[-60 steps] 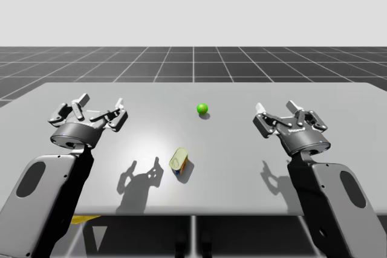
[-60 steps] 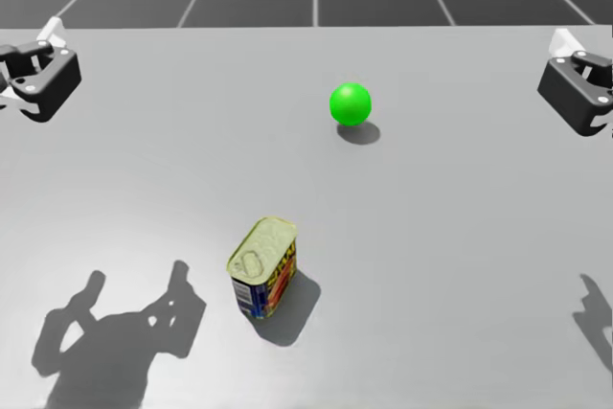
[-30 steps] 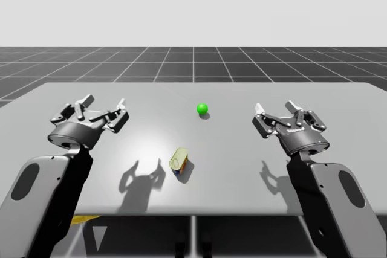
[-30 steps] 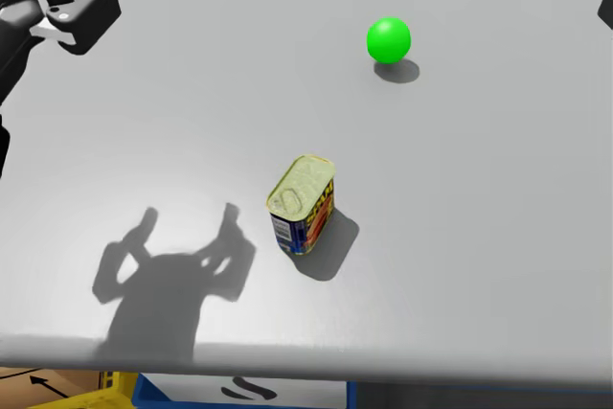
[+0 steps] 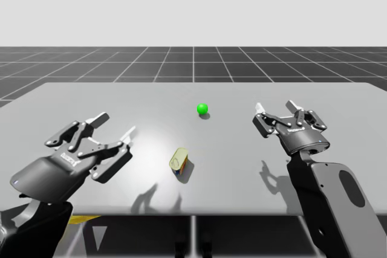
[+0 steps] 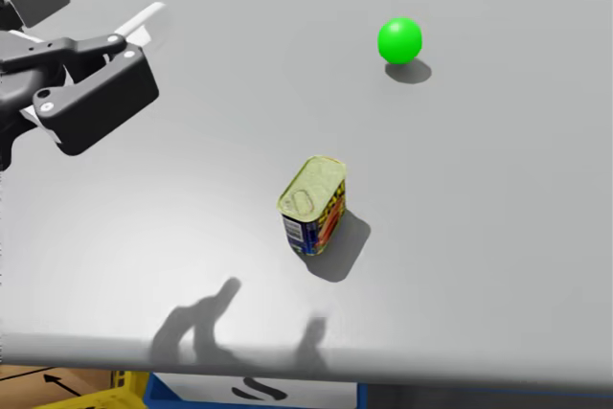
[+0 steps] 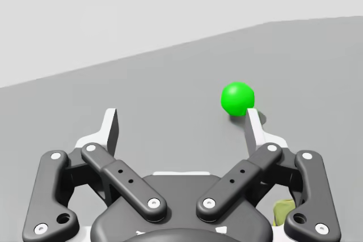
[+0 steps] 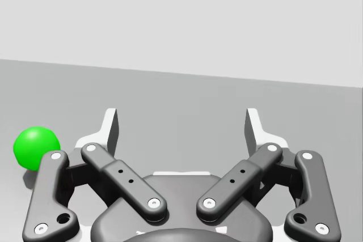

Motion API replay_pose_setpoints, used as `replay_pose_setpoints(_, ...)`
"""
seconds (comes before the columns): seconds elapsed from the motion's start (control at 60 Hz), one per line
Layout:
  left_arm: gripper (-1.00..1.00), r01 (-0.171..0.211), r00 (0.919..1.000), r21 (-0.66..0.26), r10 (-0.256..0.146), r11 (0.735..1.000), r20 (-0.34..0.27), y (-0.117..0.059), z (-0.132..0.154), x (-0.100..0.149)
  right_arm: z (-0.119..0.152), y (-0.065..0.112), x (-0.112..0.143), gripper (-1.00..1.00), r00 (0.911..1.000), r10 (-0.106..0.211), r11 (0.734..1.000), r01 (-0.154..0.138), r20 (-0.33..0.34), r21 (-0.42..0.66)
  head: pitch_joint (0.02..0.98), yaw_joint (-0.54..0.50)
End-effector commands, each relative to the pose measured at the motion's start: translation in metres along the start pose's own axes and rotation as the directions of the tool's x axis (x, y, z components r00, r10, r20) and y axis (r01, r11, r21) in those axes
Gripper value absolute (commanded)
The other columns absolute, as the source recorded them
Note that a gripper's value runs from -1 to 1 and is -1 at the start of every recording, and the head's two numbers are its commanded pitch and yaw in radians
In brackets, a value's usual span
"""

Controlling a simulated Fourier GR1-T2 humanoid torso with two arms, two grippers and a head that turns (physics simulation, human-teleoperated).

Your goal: Watch the red light. When it turns green, pick up the object.

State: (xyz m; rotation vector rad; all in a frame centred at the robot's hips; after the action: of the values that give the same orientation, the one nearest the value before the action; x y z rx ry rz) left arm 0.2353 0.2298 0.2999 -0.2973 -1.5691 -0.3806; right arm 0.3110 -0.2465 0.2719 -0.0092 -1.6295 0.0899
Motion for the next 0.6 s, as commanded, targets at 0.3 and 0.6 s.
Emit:
replay_pose_setpoints(0.3, -1.00, -0.001, 0.9911, -0.139, -0.017, 0.990, -0.132, -0.059, 0.048, -0.072, -0.001, -0.001, 0.000, -1.00, 1.0000, -0.003, 1.000, 0.003, -0.002, -0.004, 0.868, 0.11)
replay_pose_setpoints(0.6, -1.00, -0.033, 0.9724, -0.155, -0.004, 0.987, -0.233, -0.088, 0.037, -0.112, -0.001, -0.002, 0.000, -1.00, 1.0000, -0.003, 1.000, 0.003, 0.000, -0.005, 0.859, 0.12)
